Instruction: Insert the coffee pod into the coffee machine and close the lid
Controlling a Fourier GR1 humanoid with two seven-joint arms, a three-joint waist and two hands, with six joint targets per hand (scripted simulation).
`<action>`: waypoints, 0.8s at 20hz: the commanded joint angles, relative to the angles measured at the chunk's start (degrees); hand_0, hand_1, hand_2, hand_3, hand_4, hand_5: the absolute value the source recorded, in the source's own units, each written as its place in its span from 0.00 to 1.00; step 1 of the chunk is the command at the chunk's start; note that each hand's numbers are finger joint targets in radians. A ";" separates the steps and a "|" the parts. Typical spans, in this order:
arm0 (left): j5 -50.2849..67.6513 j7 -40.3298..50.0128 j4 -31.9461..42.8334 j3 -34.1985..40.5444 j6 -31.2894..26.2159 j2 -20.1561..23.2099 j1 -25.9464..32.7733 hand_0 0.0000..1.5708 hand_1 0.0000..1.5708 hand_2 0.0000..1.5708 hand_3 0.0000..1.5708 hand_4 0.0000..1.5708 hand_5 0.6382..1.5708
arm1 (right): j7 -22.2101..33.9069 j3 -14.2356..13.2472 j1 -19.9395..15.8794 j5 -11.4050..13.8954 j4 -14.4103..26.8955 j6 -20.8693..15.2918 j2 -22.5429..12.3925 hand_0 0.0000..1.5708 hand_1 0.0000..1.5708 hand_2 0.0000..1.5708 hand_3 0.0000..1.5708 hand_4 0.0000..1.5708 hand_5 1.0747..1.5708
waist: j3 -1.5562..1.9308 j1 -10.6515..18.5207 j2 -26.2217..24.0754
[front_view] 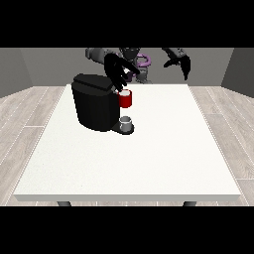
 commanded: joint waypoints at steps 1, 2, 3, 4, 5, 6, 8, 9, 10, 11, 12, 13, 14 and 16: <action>1.03 1.92 -0.08 -1.03 -0.83 -1.45 -2.30 0.00 0.00 0.00 0.00 0.28 1.00 | -6.80 3.43 -7.32 -0.98 -4.00 0.77 4.72 0.00 0.00 0.00 0.00 0.00 1.00 | -2.09 7.31 0.53; -0.04 -0.73 0.90 -1.09 -0.48 -0.91 -2.86 0.00 0.00 0.00 0.00 0.25 1.00 | -6.88 3.88 -7.69 -0.46 -4.94 1.04 4.48 0.00 0.00 0.00 0.00 0.00 1.00 | -2.17 7.40 3.85; 0.17 0.42 -0.33 -1.71 -1.07 -1.00 -3.46 0.00 0.00 0.00 0.00 0.23 1.00 | -6.31 2.41 -7.65 -1.07 -4.74 1.25 3.45 0.00 0.00 0.00 0.00 0.00 1.00 | -2.05 8.77 3.32; 0.65 -0.16 0.81 -0.89 -1.39 -0.50 -3.48 0.00 0.00 0.00 0.00 0.23 1.00 | -5.12 2.27 -8.39 -1.08 -5.79 2.22 2.56 0.00 0.00 0.00 0.00 0.00 1.00 | -2.14 9.17 3.86; -0.18 0.21 -0.25 -1.60 -1.12 -0.43 -4.72 0.00 0.00 0.00 0.00 0.25 1.00 | -6.16 2.21 -7.83 -0.28 -5.55 2.38 1.68 0.00 0.00 0.00 0.00 0.00 1.00 | -2.04 9.95 4.61; -0.36 0.19 -0.39 -2.42 -1.17 -1.12 -4.12 0.00 0.00 0.00 0.00 0.27 1.00 | -6.18 1.75 -7.53 -0.83 -5.49 2.56 2.27 0.00 0.00 0.00 0.00 0.00 1.00 | -2.03 10.57 4.04; 0.83 -0.44 0.01 -1.92 -2.42 -0.74 -5.38 0.00 0.00 0.00 0.00 0.24 1.00 | -5.42 0.05 -9.09 -0.79 -6.42 2.31 0.61 0.00 0.00 0.00 0.00 0.00 1.00 | -2.09 12.22 5.86; 0.93 0.47 -0.42 -1.72 -2.21 -0.73 -6.77 0.00 0.00 0.00 0.00 0.23 1.00 | -4.51 -0.36 -8.53 -1.17 -6.54 2.68 0.72 0.00 0.00 0.00 0.00 0.00 1.00 | -2.03 12.88 6.29; 0.80 0.50 0.16 -2.14 -2.27 -1.11 -6.30 0.00 0.00 0.00 0.00 0.22 1.00 | -3.98 0.03 -7.98 -0.54 -7.79 2.12 1.23 0.00 0.00 0.00 0.00 0.00 1.00 | -2.05 13.74 6.45; 0.77 0.33 -0.18 -1.93 -3.26 0.23 -6.73 0.00 0.00 0.00 0.00 0.16 1.00 | -5.53 -1.49 -8.08 -1.72 -6.77 2.61 0.25 0.00 0.00 0.00 0.00 0.00 1.00 | -1.99 14.15 7.33; 1.14 0.66 -0.11 -2.22 -3.54 -0.28 -7.84 0.00 0.00 0.00 0.00 0.00 1.00 | -5.48 -2.63 -9.36 -2.35 -6.87 1.63 0.42 0.00 0.00 0.00 0.00 0.00 1.00 | -2.01 14.33 8.25; 1.32 0.08 0.34 -1.64 -3.22 -0.26 -9.15 0.00 0.00 0.00 0.00 0.14 1.00 | -6.12 -1.67 -10.59 -2.55 -7.33 2.11 1.35 0.00 0.00 0.00 0.00 0.00 1.00 | -2.13 13.87 9.20; 1.29 2.03 -1.43 -1.52 -2.27 -0.62 -10.71 0.00 0.00 0.00 0.00 0.13 1.00 | -9.04 -2.37 -9.81 -3.06 -5.71 1.68 1.90 0.00 0.00 0.00 0.00 0.00 1.00 | -2.07 13.28 10.10; 0.46 0.04 -0.04 -2.24 -2.35 -0.76 -9.93 0.00 0.00 0.00 0.00 0.20 1.00 | -9.34 -0.50 -12.63 -0.97 -5.83 -0.37 3.45 0.00 0.00 0.00 0.00 0.03 1.00 | -2.20 13.81 11.52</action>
